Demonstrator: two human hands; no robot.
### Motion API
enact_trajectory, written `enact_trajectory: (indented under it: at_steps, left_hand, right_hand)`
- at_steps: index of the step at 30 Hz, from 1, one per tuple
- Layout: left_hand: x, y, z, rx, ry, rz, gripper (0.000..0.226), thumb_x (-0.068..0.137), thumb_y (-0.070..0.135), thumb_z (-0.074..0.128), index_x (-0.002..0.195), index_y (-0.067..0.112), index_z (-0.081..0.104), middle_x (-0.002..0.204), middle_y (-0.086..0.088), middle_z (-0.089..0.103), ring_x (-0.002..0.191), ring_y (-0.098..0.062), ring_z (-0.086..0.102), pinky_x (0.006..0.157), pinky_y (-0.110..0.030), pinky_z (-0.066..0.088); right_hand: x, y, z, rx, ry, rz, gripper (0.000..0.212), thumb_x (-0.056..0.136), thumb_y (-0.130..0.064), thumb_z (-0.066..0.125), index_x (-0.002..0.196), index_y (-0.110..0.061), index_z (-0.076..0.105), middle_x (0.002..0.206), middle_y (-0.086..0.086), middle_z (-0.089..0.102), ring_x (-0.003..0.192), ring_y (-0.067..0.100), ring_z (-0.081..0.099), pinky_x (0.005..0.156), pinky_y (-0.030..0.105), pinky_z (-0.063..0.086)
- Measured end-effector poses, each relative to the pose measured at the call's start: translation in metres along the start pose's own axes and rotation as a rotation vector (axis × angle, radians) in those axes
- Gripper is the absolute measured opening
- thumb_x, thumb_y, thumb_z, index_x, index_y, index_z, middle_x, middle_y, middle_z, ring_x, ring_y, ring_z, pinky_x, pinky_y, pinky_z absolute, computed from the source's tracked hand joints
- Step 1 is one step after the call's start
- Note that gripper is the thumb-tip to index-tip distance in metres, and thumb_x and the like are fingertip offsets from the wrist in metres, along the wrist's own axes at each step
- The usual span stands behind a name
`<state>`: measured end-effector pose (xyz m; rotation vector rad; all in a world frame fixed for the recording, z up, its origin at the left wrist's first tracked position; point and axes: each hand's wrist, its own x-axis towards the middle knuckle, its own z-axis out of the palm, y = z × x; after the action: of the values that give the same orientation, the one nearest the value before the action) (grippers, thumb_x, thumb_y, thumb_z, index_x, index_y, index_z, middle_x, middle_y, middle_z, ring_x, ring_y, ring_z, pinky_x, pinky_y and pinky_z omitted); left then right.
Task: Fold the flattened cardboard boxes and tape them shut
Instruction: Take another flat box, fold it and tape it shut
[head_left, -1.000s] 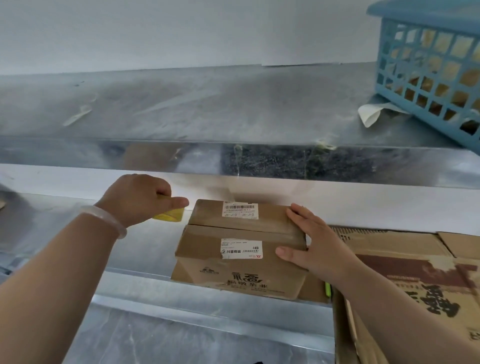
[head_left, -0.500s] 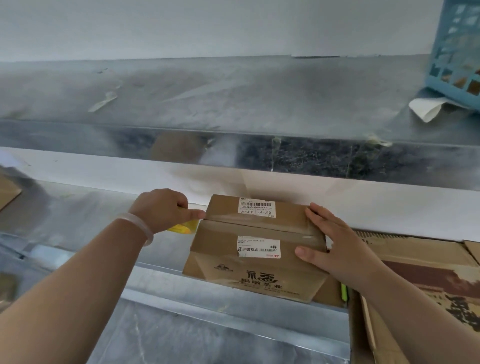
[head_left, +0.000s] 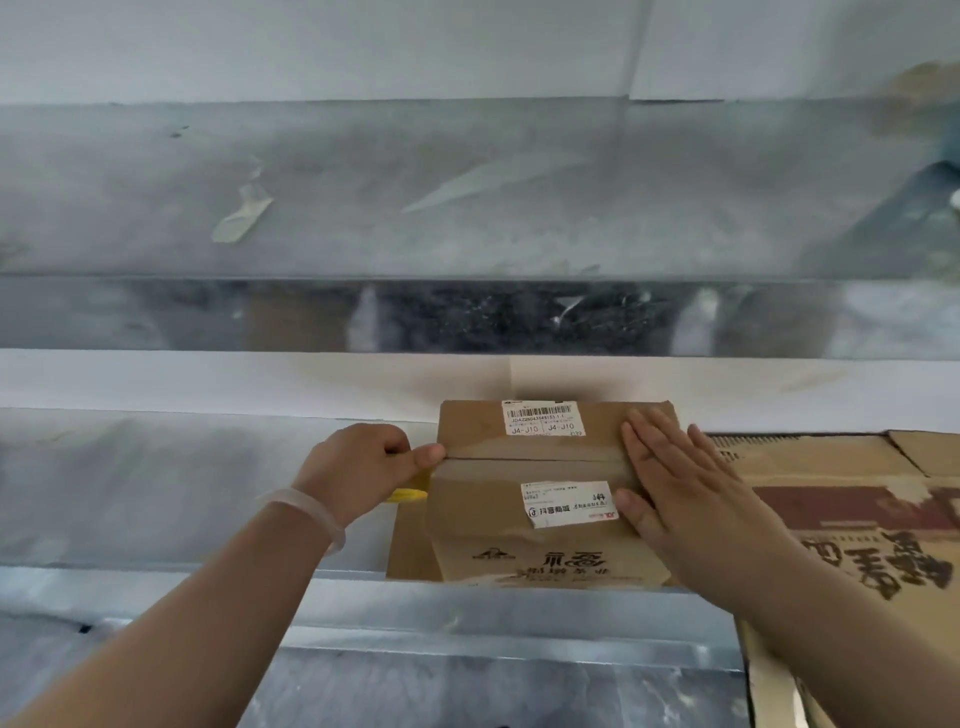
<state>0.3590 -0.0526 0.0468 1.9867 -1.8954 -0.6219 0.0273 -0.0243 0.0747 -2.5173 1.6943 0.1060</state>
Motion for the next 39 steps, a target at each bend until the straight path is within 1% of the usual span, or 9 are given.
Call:
enact_trajectory:
  at_steps: [4,12,17,22,26,31,33,35,39]
  left_hand:
    - [0.003,-0.005,0.005,-0.039,-0.015,0.026,0.076,0.061,0.092,0.032,0.059,0.02,0.058,0.052,0.004,0.053,0.054,-0.014,0.054,0.053,-0.027,0.041]
    - [0.008,-0.01,0.006,-0.055,-0.03,0.072,0.081,0.058,0.096,0.027,0.064,0.024,0.063,0.057,0.004,0.06,0.058,-0.013,0.059,0.06,-0.033,0.052]
    - [0.012,-0.02,-0.002,-0.221,-0.117,0.157,0.063,0.07,0.084,0.036,0.059,0.026,0.059,0.053,0.01,0.055,0.051,-0.003,0.051,0.056,-0.025,0.044]
    - [0.014,-0.045,-0.02,-0.323,-0.168,0.275,0.031,0.07,0.068,0.065,0.073,0.037,0.065,0.073,0.019,0.065,0.068,0.002,0.059,0.057,-0.012,0.044]
    - [0.015,-0.043,-0.019,-0.127,-0.201,0.303,0.054,0.048,0.079,0.069,0.078,0.035,0.065,0.074,0.017,0.063,0.071,-0.001,0.059,0.06,-0.015,0.048]
    - [0.012,-0.047,-0.006,0.033,-0.226,0.31,0.072,0.042,0.093,0.047,0.082,0.035,0.061,0.076,0.015,0.06,0.072,-0.004,0.056,0.064,-0.022,0.048]
    - [0.012,-0.047,-0.002,-0.051,-0.246,0.263,0.063,0.046,0.087,0.057,0.084,0.036,0.061,0.077,0.015,0.061,0.072,-0.005,0.057,0.063,-0.019,0.048]
    - [0.011,-0.049,0.001,-0.263,-0.253,0.202,0.041,0.062,0.065,0.072,0.089,0.036,0.062,0.069,0.015,0.061,0.064,-0.004,0.057,0.059,-0.015,0.046]
    - [0.005,-0.055,0.005,-0.509,-0.231,0.186,0.015,0.085,0.045,0.061,0.097,0.036,0.063,0.063,0.009,0.057,0.059,-0.001,0.053,0.059,-0.012,0.044]
  right_hand:
    - [0.01,-0.062,0.008,0.063,0.011,-0.038,0.089,0.078,-0.069,-0.02,0.15,-0.016,-0.023,0.159,-0.003,-0.028,0.145,0.009,-0.029,0.116,0.03,-0.021]
    - [0.032,-0.102,0.016,0.044,0.056,-0.115,0.089,0.085,-0.074,-0.007,0.157,-0.022,-0.005,0.163,-0.005,-0.014,0.147,0.007,-0.02,0.118,0.03,-0.016]
    - [0.028,-0.102,0.014,0.035,0.099,-0.107,0.088,0.089,-0.074,0.006,0.158,-0.018,0.011,0.164,-0.002,0.002,0.15,0.009,-0.005,0.122,0.035,-0.005]
    - [0.025,-0.103,0.013,0.015,0.121,-0.093,0.086,0.092,-0.074,0.011,0.156,-0.018,0.017,0.163,-0.003,0.008,0.15,0.01,0.002,0.122,0.035,0.002]
    - [0.025,-0.102,0.014,0.004,0.116,-0.083,0.089,0.088,-0.077,0.003,0.157,-0.021,0.009,0.163,-0.006,0.0,0.15,0.007,-0.006,0.123,0.029,-0.004]
    - [0.025,-0.102,0.015,0.008,0.113,-0.077,0.091,0.087,-0.079,-0.002,0.157,-0.021,0.008,0.163,-0.007,0.0,0.149,0.006,-0.007,0.122,0.029,-0.005]
    - [0.025,-0.102,0.014,0.01,0.116,-0.08,0.091,0.088,-0.079,-0.001,0.157,-0.021,0.011,0.163,-0.006,0.003,0.15,0.008,-0.003,0.123,0.032,0.0]
    - [0.024,-0.102,0.013,0.009,0.126,-0.078,0.091,0.089,-0.078,0.001,0.157,-0.019,0.016,0.163,-0.004,0.007,0.15,0.01,0.002,0.123,0.035,0.004]
    - [0.024,-0.103,0.013,0.013,0.124,-0.084,0.09,0.09,-0.077,0.002,0.156,-0.017,0.02,0.162,-0.002,0.012,0.15,0.012,0.007,0.122,0.039,0.007]
